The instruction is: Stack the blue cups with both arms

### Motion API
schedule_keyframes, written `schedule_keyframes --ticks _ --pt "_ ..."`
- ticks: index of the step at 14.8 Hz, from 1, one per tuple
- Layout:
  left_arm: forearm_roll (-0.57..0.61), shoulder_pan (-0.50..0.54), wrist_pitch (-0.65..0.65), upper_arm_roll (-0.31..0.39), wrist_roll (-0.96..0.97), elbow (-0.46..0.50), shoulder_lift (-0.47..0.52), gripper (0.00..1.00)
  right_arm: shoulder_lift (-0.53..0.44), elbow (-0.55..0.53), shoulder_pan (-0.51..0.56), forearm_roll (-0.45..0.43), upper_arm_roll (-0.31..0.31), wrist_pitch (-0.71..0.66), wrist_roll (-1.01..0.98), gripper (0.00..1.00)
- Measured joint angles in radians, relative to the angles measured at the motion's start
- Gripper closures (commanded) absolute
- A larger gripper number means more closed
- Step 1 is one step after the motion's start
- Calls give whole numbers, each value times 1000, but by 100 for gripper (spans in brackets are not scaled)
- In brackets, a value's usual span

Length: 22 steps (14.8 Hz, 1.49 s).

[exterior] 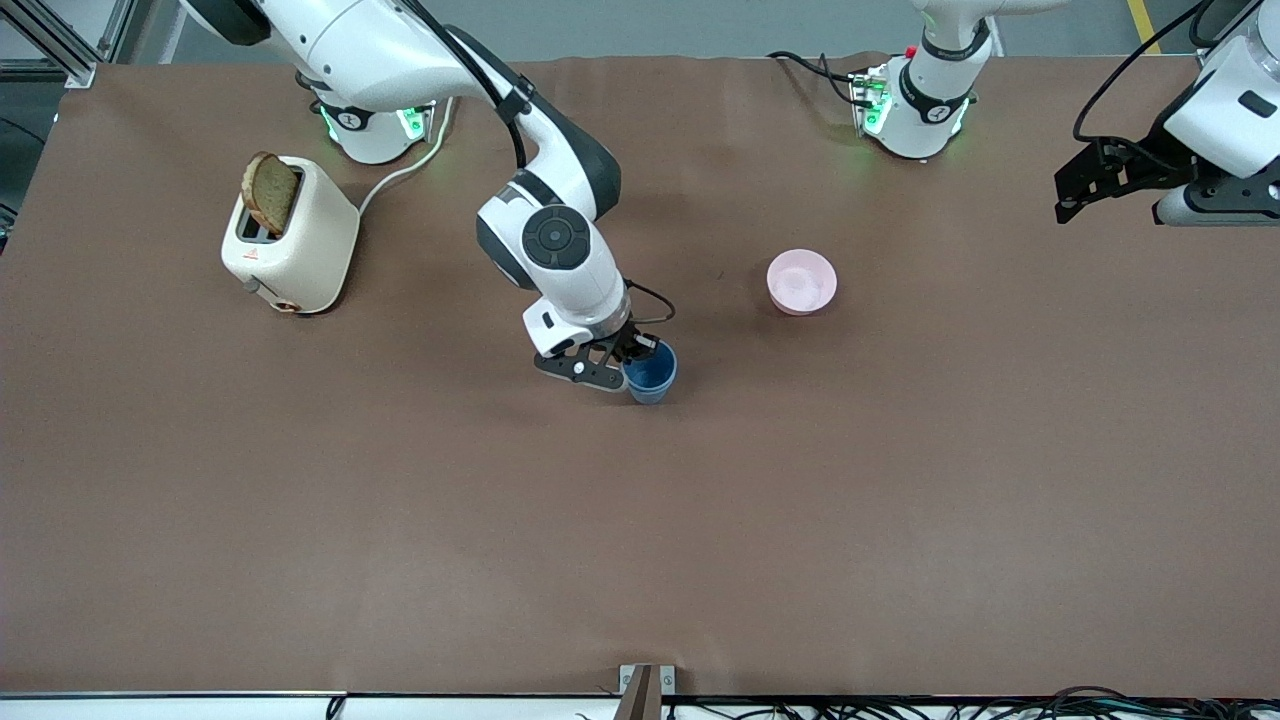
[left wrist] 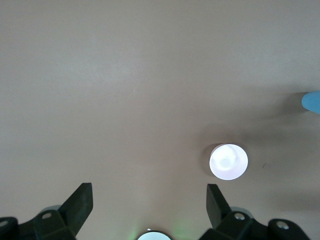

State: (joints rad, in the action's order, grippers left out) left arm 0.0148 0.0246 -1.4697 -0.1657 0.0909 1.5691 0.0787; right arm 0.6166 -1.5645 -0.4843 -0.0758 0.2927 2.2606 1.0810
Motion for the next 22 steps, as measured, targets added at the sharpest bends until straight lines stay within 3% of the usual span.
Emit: schedule_keyframes --ticks 3,6,8,12,16,20,22 --pt "0 0 -1 0 0 0 -1 0 -4 14 4 0 -2 0 2 53" --pt "0 0 -2 1 0 -2 -1 0 -47 50 33 -2 -4 -50 2 14" --pt "0 1 -2 2 0 -10 -2 0 -114 66 68 -4 -7 -128 2 1" --pt "0 2 -3 3 0 -15 -6 0 -305 76 212 -11 -15 -371 -44 0" --pt "0 3 -2 4 0 -15 -10 0 -468 74 424 -13 -43 -572 -322 0" --pt "0 3 -2 4 0 -15 -12 0 -559 71 455 -13 -243 -670 -661 0" --pt "0 3 -2 4 0 -15 -12 0 -589 70 457 -11 -314 -703 -800 0"
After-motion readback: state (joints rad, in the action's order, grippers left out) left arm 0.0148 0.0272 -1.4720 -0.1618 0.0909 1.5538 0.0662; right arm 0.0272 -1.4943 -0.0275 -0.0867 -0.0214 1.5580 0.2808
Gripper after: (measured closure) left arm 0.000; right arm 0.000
